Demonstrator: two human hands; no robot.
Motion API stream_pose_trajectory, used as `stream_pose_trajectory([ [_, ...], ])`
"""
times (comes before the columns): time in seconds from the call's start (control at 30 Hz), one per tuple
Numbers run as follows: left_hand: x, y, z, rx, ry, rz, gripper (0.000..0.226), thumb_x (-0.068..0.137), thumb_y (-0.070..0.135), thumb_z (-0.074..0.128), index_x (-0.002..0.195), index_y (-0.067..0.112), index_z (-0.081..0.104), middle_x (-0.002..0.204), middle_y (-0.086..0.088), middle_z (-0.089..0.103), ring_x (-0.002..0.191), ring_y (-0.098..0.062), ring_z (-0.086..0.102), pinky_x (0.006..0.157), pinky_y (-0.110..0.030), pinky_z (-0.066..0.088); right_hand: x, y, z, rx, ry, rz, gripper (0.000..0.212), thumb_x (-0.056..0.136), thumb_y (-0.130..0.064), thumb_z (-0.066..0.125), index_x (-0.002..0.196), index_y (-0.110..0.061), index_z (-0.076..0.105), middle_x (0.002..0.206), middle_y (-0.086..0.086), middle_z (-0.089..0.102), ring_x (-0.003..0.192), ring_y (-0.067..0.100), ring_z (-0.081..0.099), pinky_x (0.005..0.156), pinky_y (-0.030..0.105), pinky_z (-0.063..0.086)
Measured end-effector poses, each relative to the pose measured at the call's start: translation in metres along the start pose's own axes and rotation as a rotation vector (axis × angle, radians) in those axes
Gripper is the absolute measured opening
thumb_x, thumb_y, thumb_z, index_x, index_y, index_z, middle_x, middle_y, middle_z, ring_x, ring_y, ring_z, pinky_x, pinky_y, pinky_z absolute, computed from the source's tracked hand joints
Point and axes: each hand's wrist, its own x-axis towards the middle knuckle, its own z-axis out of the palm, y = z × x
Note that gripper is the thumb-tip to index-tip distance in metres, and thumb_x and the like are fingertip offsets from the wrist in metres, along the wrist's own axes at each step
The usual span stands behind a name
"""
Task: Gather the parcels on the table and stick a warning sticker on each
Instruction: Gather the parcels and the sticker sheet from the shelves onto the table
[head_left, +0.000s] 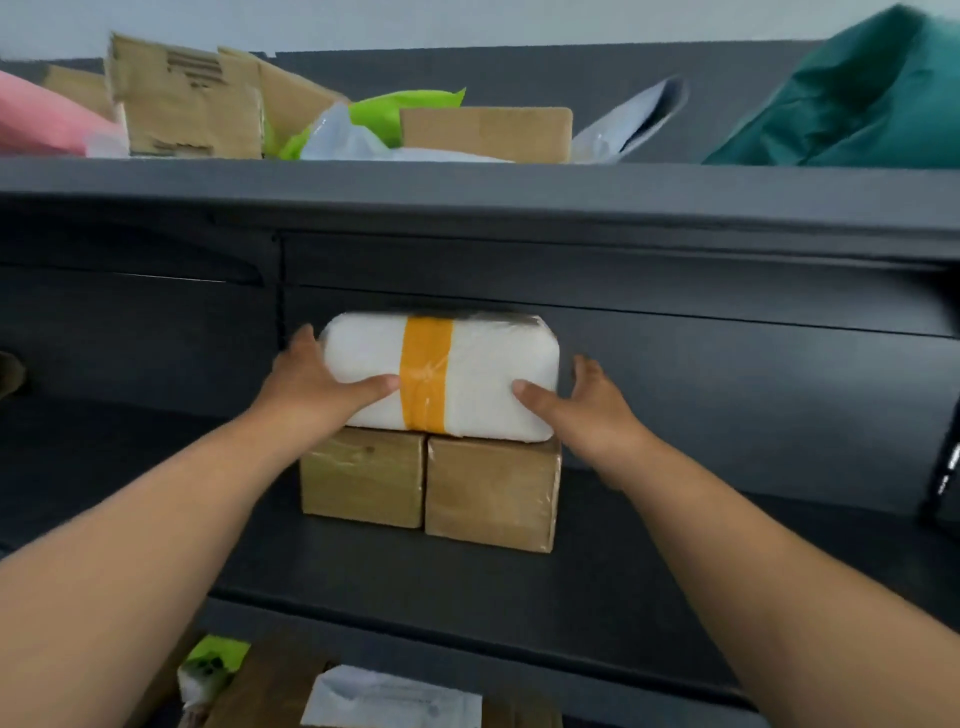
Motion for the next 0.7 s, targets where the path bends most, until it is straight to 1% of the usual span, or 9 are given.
stream_pose_trajectory([
  [0.07,0.016,-0.007,0.000,-0.048,-0.052,0.006,0.118,0.062,0.056,0.079,0.151,0.019,0.012,0.153,-0.007,0.029,0.136,-0.028,0.034,0.106,-0.041,0.037,0.002,-0.009,0.010,0.003,0.005,0.030,0.087,0.080,-0.052,0.068,0.147,-0.017,0.025,0.148,0.002,0.035,0.128,0.021,0.043,0.101,0.035,0.040],
  [0.13,0.027,-0.013,0.001,-0.067,-0.079,0.026,0.114,0.057,0.061,0.080,0.147,0.018,0.024,0.145,-0.009,0.038,0.128,-0.029,0.042,0.100,-0.043,0.042,0.001,-0.015,0.019,0.048,0.008,0.032,0.071,0.080,-0.047,0.070,0.138,-0.020,0.038,0.135,-0.001,0.049,0.113,0.016,0.052,0.094,0.035,0.048],
  [0.2,0.030,-0.013,0.002,-0.073,-0.083,0.074,0.113,0.052,0.064,0.079,0.143,0.019,0.030,0.141,-0.008,0.042,0.124,-0.028,0.046,0.097,-0.044,0.045,-0.004,-0.018,0.023,0.092,0.047,0.039,0.063,0.080,-0.043,0.071,0.132,-0.020,0.043,0.124,-0.005,0.056,0.107,0.014,0.056,0.091,0.036,0.051],
  [0.27,0.028,-0.011,0.005,-0.077,-0.072,0.156,0.109,0.053,0.064,0.079,0.142,0.021,0.032,0.138,-0.007,0.045,0.121,-0.027,0.048,0.096,-0.044,0.045,-0.013,-0.018,0.018,0.119,0.098,0.056,0.062,0.079,-0.042,0.073,0.129,-0.021,0.044,0.119,-0.006,0.057,0.106,0.014,0.058,0.090,0.038,0.053],
  [0.37,0.014,0.000,0.015,-0.119,-0.094,0.251,0.104,0.058,0.056,0.080,0.143,0.022,0.029,0.137,-0.006,0.043,0.121,-0.026,0.047,0.095,-0.043,0.045,-0.033,-0.013,-0.003,0.105,0.173,0.064,0.056,0.080,-0.039,0.073,0.126,-0.022,0.045,0.118,-0.007,0.058,0.104,0.011,0.058,0.085,0.032,0.052],
  [0.43,0.000,0.012,0.026,-0.129,-0.129,0.287,0.104,0.061,0.055,0.080,0.144,0.023,0.026,0.140,-0.006,0.039,0.124,-0.027,0.044,0.096,-0.044,0.044,-0.052,-0.008,-0.022,0.073,0.232,0.075,0.052,0.081,-0.038,0.072,0.124,-0.023,0.046,0.117,-0.007,0.058,0.103,0.012,0.058,0.085,0.033,0.051],
  [0.57,-0.040,0.046,0.047,-0.141,-0.218,0.342,0.117,0.063,0.054,0.080,0.151,0.027,0.007,0.152,-0.007,0.024,0.136,-0.029,0.032,0.104,-0.046,0.034,-0.098,0.007,-0.064,0.007,0.358,0.087,0.057,0.080,-0.039,0.072,0.127,-0.022,0.047,0.117,-0.006,0.059,0.102,0.012,0.059,0.075,0.027,0.048],
  [0.63,-0.062,0.064,0.057,-0.166,-0.263,0.384,0.123,0.060,0.055,0.080,0.151,0.027,0.003,0.154,-0.008,0.021,0.138,-0.030,0.029,0.107,-0.047,0.032,-0.123,0.014,-0.086,-0.022,0.408,0.107,0.065,0.075,-0.046,0.072,0.131,-0.024,0.046,0.118,-0.007,0.060,0.103,0.012,0.059,0.078,0.028,0.049],
  [0.7,-0.085,0.082,0.066,-0.165,-0.309,0.421,0.125,0.058,0.058,0.080,0.151,0.028,0.002,0.153,-0.008,0.020,0.138,-0.031,0.028,0.107,-0.047,0.032,-0.151,0.021,-0.111,-0.050,0.448,0.130,0.064,0.077,-0.045,0.071,0.132,-0.024,0.045,0.119,-0.007,0.059,0.105,0.013,0.058,0.084,0.032,0.050],
])
